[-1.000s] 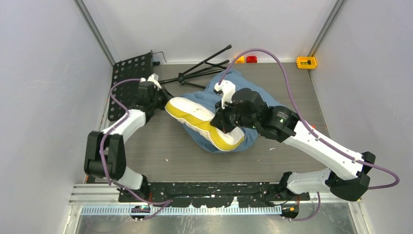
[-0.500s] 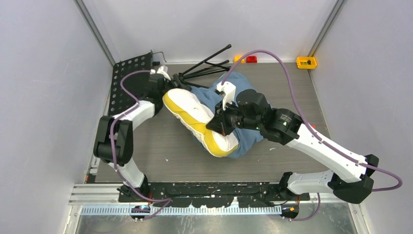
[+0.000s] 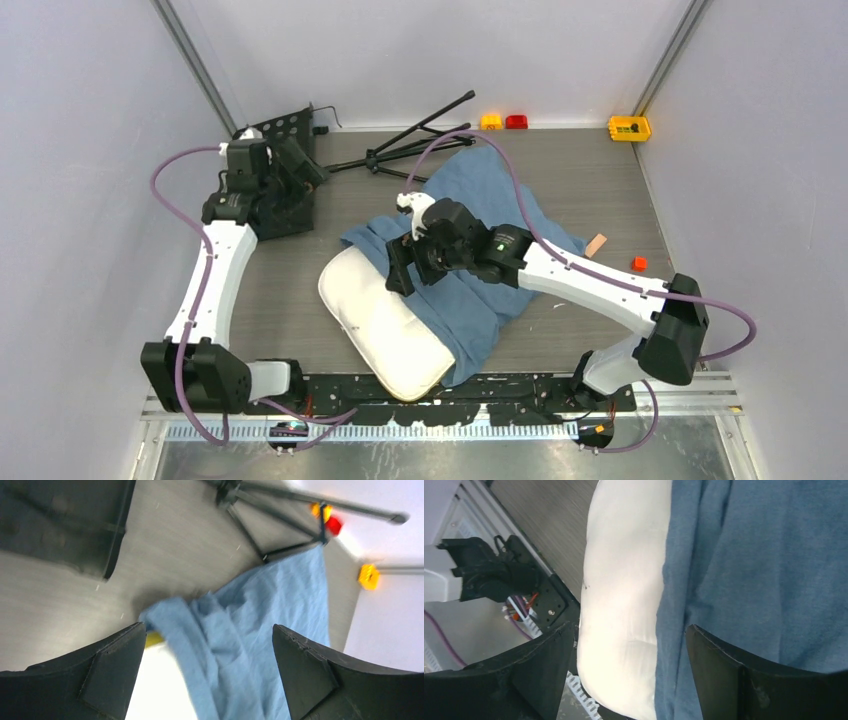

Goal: Remove the pillowcase from the pillow

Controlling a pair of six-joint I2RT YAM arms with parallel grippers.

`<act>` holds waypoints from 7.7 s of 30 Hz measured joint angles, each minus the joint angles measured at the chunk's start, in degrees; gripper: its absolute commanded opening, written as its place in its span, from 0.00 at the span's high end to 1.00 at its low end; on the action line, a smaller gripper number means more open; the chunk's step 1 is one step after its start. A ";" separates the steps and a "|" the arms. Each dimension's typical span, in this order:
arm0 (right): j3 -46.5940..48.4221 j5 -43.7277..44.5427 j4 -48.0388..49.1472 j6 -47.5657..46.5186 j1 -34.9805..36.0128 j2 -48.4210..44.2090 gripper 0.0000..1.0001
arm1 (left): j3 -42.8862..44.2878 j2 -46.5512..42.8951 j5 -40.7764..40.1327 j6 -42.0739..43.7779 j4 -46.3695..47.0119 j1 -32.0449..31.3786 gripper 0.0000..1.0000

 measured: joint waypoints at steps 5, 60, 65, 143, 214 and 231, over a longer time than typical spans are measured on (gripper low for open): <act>1.22 3.26 -2.21 -1.62 -1.29 0.85 0.11 | -4.68 -4.07 2.97 1.16 -8.31 0.04 0.01; -14.05 17.88 4.76 2.23 -38.64 -6.60 1.00 | -31.58 -9.90 7.37 -2.80 -1.42 -4.57 1.00; -13.53 14.05 3.58 4.17 -40.33 -6.86 1.00 | -24.94 -11.28 7.72 1.42 -5.99 -0.68 1.00; -16.98 30.71 -1.29 20.72 -1.16 0.59 1.00 | -42.47 -19.96 -2.27 -14.03 -8.04 -19.04 0.48; -2.86 2.08 -7.23 -0.50 -31.26 -7.65 0.12 | -4.17 -6.67 -18.71 11.98 -15.04 -13.60 0.00; 19.39 11.13 -6.62 -8.17 -22.10 26.12 0.21 | 7.52 13.16 -28.72 20.85 -12.13 -9.97 0.00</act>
